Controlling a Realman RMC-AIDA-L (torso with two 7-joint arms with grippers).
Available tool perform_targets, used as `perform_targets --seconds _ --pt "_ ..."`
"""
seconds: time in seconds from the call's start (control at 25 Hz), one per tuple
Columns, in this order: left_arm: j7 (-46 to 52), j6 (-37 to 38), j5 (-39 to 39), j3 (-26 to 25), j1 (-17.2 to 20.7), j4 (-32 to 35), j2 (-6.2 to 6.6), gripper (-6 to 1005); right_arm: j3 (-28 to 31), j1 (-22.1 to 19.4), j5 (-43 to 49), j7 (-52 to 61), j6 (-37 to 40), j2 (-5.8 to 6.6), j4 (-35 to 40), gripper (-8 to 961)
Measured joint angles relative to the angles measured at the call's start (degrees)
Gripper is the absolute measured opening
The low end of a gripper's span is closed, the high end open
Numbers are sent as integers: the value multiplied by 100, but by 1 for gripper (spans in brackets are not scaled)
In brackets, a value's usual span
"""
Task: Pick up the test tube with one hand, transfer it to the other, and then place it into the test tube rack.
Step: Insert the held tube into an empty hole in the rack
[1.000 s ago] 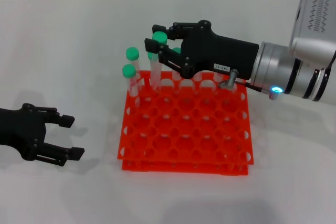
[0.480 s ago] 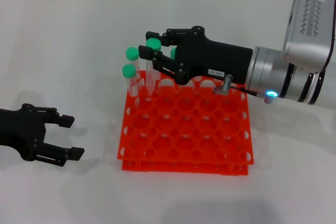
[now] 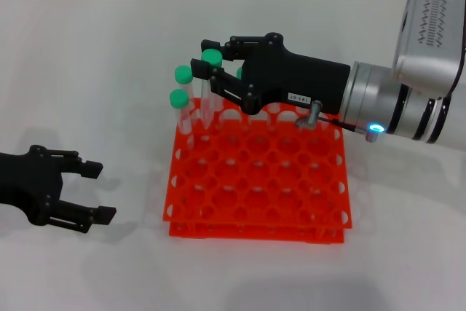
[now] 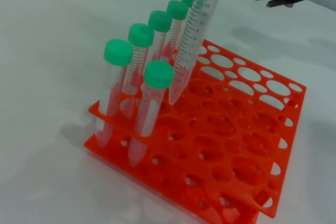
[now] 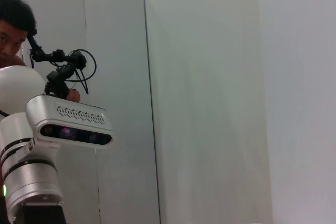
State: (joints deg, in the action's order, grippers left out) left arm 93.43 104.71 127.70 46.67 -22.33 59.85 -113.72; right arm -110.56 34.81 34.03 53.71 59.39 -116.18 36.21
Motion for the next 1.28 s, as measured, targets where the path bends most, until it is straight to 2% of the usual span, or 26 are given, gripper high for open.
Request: perform_targets --seconds 1.28 --pt "-79 -29 0 0 1 -9 -69 882 -84 5 -2 -53 -312 0 -71 267"
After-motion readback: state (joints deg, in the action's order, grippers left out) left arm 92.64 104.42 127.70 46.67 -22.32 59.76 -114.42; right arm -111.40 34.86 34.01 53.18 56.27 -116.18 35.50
